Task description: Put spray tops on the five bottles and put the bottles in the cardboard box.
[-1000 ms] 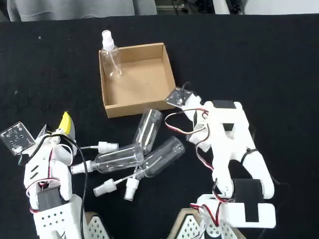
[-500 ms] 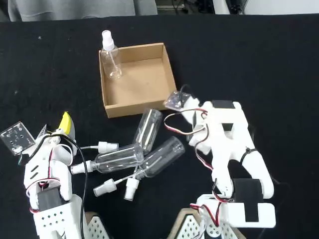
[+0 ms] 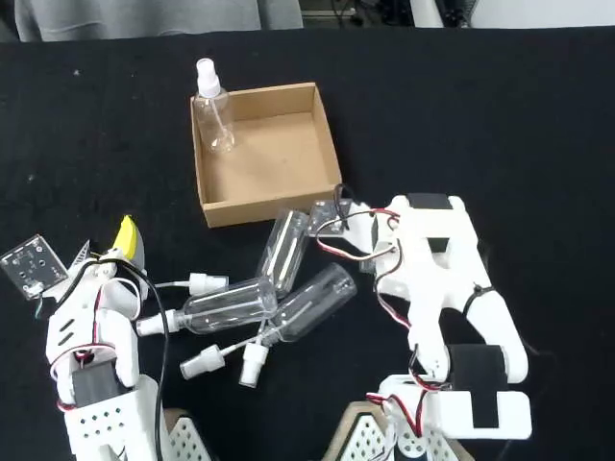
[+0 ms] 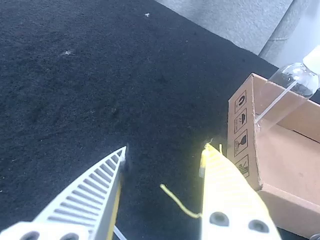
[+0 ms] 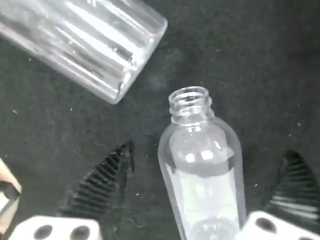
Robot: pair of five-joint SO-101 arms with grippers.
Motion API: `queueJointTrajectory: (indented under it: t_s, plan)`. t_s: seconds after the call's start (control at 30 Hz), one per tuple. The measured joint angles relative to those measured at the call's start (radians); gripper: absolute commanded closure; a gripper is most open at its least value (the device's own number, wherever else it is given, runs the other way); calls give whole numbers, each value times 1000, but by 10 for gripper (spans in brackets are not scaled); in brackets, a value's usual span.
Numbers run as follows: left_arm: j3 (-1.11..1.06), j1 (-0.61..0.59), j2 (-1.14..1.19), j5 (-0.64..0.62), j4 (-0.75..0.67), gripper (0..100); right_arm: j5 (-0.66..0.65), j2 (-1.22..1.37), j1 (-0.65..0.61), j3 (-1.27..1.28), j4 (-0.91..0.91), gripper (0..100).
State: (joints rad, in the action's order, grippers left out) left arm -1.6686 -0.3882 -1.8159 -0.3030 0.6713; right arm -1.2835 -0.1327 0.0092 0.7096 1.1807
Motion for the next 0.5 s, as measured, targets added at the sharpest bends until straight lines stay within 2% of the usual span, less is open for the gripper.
queueJointTrajectory:
  t_s: [0.5]
  plan:
    - [0,0,0,0,0,779,-120,0,0,2,0,645]
